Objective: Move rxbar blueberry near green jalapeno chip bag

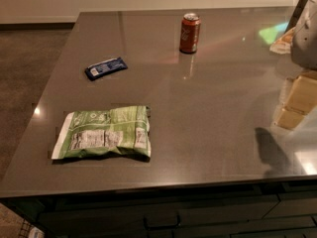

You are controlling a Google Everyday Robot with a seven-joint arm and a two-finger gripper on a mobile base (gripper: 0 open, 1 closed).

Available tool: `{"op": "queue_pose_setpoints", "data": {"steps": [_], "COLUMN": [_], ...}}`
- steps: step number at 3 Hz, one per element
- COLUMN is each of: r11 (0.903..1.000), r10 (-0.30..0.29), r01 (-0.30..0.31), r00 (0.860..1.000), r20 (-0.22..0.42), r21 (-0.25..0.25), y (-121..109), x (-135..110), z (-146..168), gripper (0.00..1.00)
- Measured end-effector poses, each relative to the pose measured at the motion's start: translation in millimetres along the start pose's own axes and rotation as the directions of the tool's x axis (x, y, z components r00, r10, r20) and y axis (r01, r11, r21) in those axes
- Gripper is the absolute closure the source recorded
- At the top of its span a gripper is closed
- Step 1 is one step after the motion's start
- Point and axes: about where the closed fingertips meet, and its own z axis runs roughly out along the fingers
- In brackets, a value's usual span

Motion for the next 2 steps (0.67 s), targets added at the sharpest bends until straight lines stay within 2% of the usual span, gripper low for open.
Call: {"op": "queue_pose_setpoints", "data": {"steps": [1,2], "r11": [1.0,0.9997], "r10": [0.0,0.01], "r01": [0.0,-0.009], "r00": [1.0,1.0], "r20": [0.0,0.017], "r21": [0.0,-0.021], "y": [0.0,-8.0], "x": [-0.1,-9.0], "z": [0.0,12.5], "gripper": [0.0,0.0]}}
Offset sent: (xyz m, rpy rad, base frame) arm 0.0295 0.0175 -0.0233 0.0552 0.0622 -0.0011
